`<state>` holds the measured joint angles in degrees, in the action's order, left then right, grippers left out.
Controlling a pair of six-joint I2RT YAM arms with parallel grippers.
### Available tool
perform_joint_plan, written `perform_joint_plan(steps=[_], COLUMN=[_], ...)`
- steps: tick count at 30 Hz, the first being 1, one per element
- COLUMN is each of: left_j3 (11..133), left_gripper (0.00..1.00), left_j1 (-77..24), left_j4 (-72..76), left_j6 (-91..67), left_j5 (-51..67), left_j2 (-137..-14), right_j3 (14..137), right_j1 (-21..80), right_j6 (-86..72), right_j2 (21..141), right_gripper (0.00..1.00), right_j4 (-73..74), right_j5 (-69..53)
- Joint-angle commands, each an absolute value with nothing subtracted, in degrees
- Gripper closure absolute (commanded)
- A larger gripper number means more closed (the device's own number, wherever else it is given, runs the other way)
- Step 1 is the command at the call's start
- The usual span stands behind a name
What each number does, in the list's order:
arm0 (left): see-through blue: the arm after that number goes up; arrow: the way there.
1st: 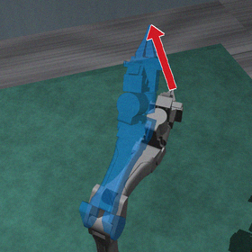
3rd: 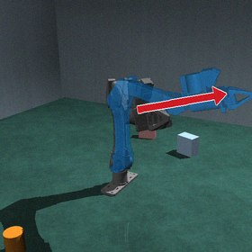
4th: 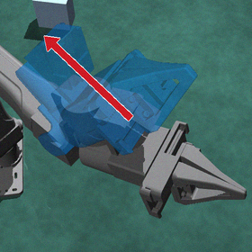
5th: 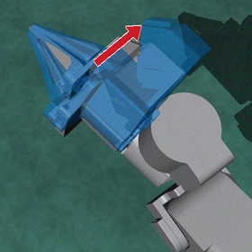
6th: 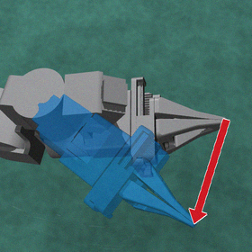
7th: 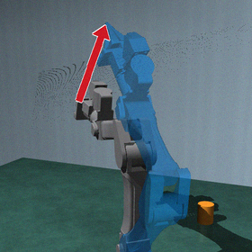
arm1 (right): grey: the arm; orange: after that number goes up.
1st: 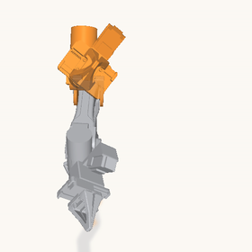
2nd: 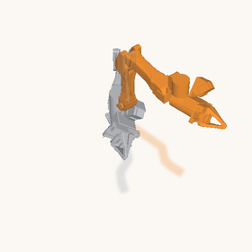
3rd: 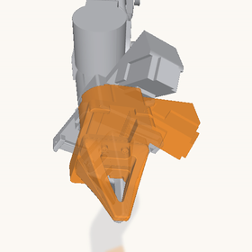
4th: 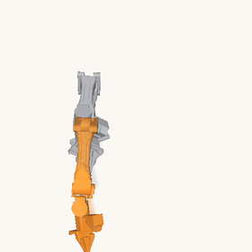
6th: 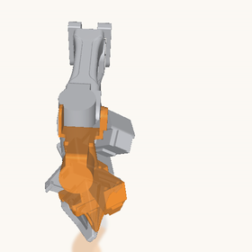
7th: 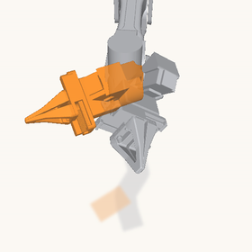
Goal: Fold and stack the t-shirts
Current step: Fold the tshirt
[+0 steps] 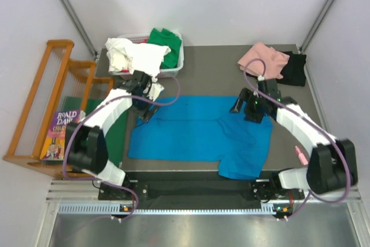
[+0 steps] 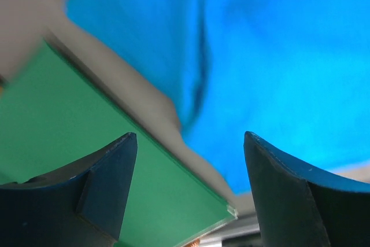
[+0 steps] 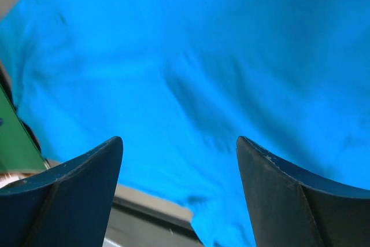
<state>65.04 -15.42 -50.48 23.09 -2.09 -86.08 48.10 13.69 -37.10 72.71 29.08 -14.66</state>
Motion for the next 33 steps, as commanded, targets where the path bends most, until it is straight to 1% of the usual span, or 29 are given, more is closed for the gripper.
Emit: perform_joint_plan(steps=[1, 2, 7, 14, 22, 28, 33], left_j3=[73.7, 74.5, 78.0, 76.9, 75.9, 73.1, 72.7], left_gripper=[0.22, 0.22, 0.22, 0.22, 0.22, 0.21, 0.21], left_j1=[-15.6, -15.6, -15.6, -15.6, -15.6, -14.9, -14.6], left_j4=[-44.9, -43.5, -42.2, -40.2, -39.1, -38.9, -39.7], left_j6=[19.6, 19.6, 18.0, 17.9, 17.9, 18.3, 17.5], left_j5=[-5.2, -5.5, -5.5, -5.7, -5.7, -3.6, -1.2], left_j2=[-96.0, -97.3, -104.0, -106.6, -106.5, -103.5, -105.0], right_j3=[59.8, 62.2, 65.4, 65.1, 67.2, 62.6, 60.6], right_j1=[12.0, 11.8, 9.5, 8.2, 7.7, 8.1, 7.5], right_j6=[-36.7, -36.7, -36.7, -36.7, -35.7, -34.1, -33.4], right_j2=[82.6, 86.2, 94.2, 97.9, 100.0, 97.9, 96.2], right_gripper=[0.21, 0.21, 0.21, 0.21, 0.18, 0.17, 0.17], right_j4=[22.6, 22.7, 22.6, 23.5, 25.8, 24.9, 24.6], right_j5=[-12.3, -12.0, -11.4, -9.8, -8.8, -8.6, -9.0])
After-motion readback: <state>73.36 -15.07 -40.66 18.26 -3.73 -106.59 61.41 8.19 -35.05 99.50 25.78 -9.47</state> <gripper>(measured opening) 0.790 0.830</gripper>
